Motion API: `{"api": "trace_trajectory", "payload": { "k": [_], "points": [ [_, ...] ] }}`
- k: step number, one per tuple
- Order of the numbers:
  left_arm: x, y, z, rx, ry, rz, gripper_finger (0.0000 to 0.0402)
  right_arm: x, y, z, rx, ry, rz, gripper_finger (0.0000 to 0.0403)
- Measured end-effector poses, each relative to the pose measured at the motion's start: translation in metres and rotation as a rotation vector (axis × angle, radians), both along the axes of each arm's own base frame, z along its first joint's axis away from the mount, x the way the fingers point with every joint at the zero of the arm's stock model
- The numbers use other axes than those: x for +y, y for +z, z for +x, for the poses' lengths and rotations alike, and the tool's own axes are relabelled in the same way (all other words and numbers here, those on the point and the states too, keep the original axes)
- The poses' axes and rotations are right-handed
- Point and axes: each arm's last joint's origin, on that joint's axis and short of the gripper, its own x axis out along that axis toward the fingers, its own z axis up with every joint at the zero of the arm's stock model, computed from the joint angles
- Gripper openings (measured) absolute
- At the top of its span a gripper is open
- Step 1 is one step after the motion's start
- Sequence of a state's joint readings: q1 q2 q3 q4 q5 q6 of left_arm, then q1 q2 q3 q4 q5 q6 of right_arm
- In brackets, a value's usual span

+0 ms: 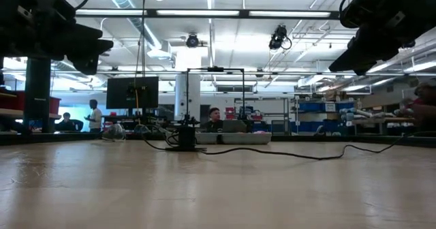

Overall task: Coil cords
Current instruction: Return to Home Position

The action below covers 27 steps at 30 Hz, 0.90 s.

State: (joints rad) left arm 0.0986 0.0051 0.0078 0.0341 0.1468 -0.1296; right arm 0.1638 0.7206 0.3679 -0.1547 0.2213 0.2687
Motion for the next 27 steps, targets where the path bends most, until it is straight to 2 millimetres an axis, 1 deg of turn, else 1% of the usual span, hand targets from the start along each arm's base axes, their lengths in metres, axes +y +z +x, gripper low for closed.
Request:
{"api": "trace_trajectory", "payload": {
  "k": [8,20,27],
  "points": [
    [0.0001,0.0003,0.0005,-0.002,0.003,-0.005,0.0158,0.0009,0.0,0.0011,-0.004,0.019,0.02,0.0006],
    [0.0001,0.0018,0.0004,-0.018,0.003,-0.004,0.0158,0.0008,0.0001,0.0012,-0.002,0.037,-0.015,0.0007],
    [0.0001,0.0017,0.0004,-0.018,0.003,-0.004,0.0158,-0.0024,0.0078,-0.0035,-0.061,-0.019,-0.07,0.0008]
  ]
}}
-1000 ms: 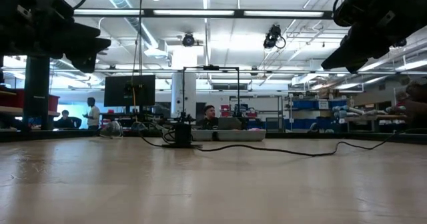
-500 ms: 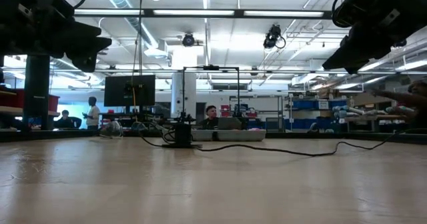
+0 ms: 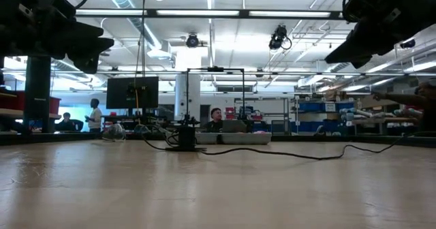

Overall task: Coil cords
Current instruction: Return to Home Position

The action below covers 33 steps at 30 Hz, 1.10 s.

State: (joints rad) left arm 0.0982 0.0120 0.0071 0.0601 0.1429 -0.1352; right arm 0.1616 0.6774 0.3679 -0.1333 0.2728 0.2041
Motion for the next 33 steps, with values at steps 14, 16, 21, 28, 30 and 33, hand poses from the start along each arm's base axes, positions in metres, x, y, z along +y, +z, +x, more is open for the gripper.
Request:
{"api": "trace_trajectory", "payload": {
  "k": [14,16,21,28,30,33],
  "points": [
    [0.0,0.0,0.0,0.0,0.0,0.0,0.0158,-0.017,-0.051,-0.03,-0.192,0.083,0.157,0.0005],
    [0.0,0.0,0.0,0.0,0.0,0.0,0.0158,-0.019,-0.056,-0.035,-0.229,0.084,0.174,0.0005],
    [0.0,0.0,0.0,0.0,0.0,0.0,0.0158,-0.019,-0.054,-0.045,-0.308,0.101,0.184,0.0008],
    [0.0,0.0,0.0,0.0,0.0,0.0,0.0158,-0.018,-0.042,-0.055,-0.456,0.12,0.138,0.0007],
    [0.0,0.0,0.0,0.0,0.0,0.0,0.0158,-0.018,-0.043,-0.054,-0.447,0.119,0.147,0.0008],
    [0.0,0.0,0.0,0.0,0.0,0.0,0.0158,-0.017,-0.043,-0.054,-0.441,0.123,0.164,0.0008]
  ]
}}
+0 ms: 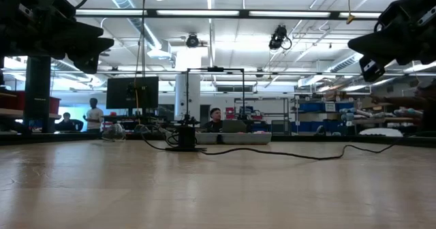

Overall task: Coil cords
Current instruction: Return to Home Position

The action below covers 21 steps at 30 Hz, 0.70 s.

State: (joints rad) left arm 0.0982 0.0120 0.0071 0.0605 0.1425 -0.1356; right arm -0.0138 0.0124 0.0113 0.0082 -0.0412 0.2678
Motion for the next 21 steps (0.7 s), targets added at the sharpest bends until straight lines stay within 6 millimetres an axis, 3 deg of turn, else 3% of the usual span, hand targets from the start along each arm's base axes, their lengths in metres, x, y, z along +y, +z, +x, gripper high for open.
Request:
{"api": "trace_trajectory", "payload": {
  "k": [7,21],
  "points": [
    [0.0,0.0,0.0,0.0,0.0,0.0,0.0158,0.002,-0.002,0.002,0.027,0.01,-0.056,0.0005],
    [0.0,0.0,0.0,0.0,0.0,0.0,0.0158,0.002,-0.022,0.013,0.249,0.025,-0.157,0.0006]
  ]
}}
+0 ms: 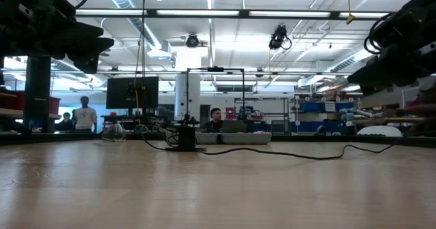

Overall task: Coil cords
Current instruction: Return to Home Position

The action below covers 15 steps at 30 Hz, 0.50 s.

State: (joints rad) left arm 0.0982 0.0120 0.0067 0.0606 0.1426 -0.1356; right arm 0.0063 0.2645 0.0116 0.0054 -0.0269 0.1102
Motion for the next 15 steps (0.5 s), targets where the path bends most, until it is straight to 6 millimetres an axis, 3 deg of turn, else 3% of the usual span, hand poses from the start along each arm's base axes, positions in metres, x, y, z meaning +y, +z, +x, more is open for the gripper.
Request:
{"api": "trace_trajectory", "payload": {
  "k": [15],
  "points": [
    [0.0,0.0,0.0,0.0,0.0,0.0,0.0158,0.0,-0.0025,0.0014,0.027,0.0,0.0,0.0007]
  ]
}}
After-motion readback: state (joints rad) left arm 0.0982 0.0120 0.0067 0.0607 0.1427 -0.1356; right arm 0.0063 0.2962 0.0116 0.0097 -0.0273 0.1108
